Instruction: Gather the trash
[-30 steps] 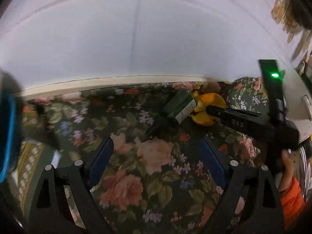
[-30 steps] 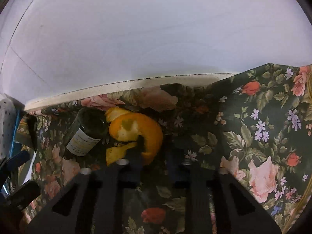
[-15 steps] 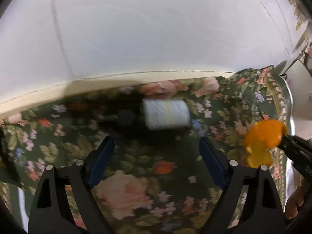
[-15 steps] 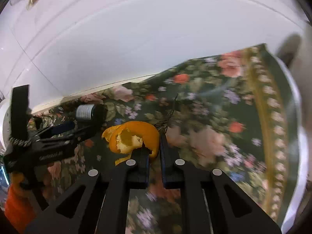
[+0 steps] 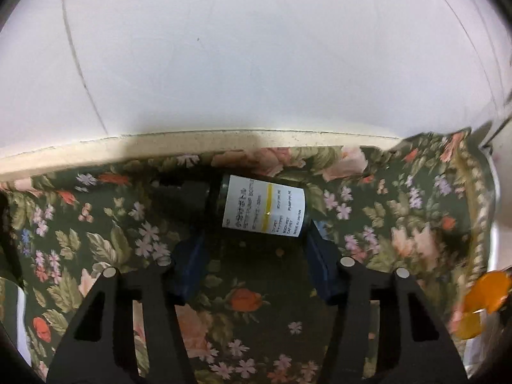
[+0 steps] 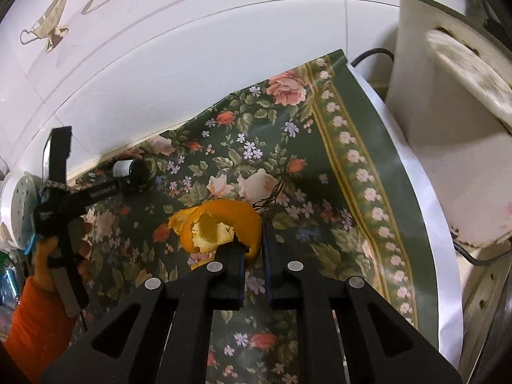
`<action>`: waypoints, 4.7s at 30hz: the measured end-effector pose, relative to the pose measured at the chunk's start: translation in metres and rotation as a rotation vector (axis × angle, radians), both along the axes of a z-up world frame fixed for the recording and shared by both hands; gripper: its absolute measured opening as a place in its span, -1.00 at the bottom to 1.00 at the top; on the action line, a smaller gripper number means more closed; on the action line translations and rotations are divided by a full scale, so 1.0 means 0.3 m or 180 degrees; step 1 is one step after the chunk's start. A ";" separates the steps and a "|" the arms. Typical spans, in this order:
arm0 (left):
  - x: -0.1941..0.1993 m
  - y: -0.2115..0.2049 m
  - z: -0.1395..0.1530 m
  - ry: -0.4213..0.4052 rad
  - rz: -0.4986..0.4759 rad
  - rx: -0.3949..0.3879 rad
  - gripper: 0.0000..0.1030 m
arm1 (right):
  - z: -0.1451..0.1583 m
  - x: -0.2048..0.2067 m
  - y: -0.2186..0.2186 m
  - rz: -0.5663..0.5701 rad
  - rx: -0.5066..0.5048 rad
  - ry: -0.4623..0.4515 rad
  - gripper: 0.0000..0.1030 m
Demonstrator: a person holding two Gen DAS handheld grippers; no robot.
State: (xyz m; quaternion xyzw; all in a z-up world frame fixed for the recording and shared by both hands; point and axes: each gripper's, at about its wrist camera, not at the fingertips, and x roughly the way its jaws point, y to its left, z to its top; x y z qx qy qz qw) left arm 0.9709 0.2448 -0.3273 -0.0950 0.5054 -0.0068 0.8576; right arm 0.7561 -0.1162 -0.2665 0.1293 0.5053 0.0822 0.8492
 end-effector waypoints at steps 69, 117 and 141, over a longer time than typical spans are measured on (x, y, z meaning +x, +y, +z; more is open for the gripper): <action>-2.103 -0.530 0.321 -0.0402 -0.0330 -0.0231 0.05 | 0.177 -1.584 -0.004 0.0520 -0.0013 -0.0116 -0.84; -1.945 -0.851 -1.210 0.0907 -0.0061 -0.0454 0.16 | -1.089 -1.397 -0.154 0.0595 -0.0041 0.0813 -0.08; -2.344 -0.884 0.391 -0.0814 0.0301 -0.0007 0.16 | 0.334 -1.679 -0.429 0.0739 0.0075 -0.0886 -0.08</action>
